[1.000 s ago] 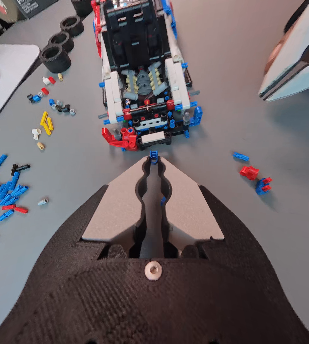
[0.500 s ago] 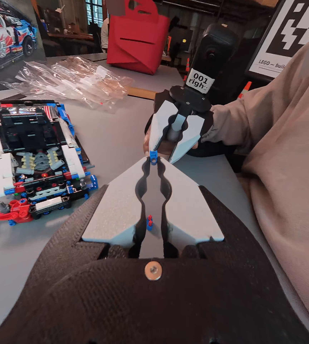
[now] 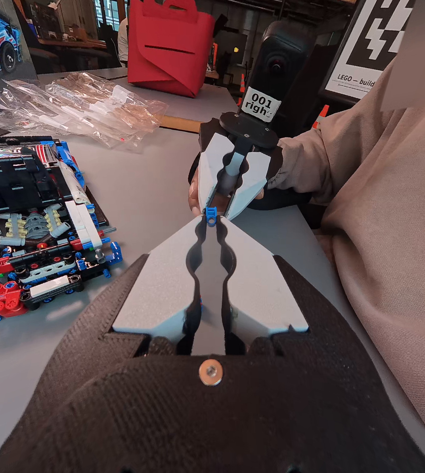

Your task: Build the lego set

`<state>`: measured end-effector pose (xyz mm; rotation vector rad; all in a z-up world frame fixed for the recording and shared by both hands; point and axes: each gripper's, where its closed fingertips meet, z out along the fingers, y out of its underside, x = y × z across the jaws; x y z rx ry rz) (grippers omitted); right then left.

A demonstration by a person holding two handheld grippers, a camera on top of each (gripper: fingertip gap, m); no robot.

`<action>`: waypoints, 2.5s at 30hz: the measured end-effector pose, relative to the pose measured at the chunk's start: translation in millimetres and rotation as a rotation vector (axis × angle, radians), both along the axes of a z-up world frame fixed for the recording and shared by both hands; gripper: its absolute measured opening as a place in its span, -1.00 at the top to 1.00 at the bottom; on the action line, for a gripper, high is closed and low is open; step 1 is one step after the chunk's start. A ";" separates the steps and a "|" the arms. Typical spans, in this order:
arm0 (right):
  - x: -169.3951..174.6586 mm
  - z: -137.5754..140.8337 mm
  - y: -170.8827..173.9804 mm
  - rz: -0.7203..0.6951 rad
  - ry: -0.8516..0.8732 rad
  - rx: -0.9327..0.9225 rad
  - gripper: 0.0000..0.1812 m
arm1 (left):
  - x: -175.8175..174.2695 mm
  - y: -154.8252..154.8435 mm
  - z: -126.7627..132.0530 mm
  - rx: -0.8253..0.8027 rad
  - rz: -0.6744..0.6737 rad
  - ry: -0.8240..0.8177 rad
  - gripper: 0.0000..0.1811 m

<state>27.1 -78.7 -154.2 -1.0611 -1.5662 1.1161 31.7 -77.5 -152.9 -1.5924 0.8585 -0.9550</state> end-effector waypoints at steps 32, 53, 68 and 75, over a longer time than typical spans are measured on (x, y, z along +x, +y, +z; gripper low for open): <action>-2.4 -7.6 13.0 -0.047 -0.076 -0.157 0.95 | -2.6 11.9 -20.5 0.151 0.134 0.273 0.92; -3.8 24.1 6.8 0.020 0.051 -0.484 0.84 | 1.6 8.8 11.6 0.044 0.095 -0.029 0.92; 0.5 28.9 -11.7 0.129 0.063 -0.446 0.93 | 15.4 -12.1 15.9 -0.110 -0.088 -0.163 0.92; -3.2 16.2 7.6 0.034 -0.013 -0.516 0.93 | 5.9 3.9 4.8 -0.037 0.052 -0.044 0.90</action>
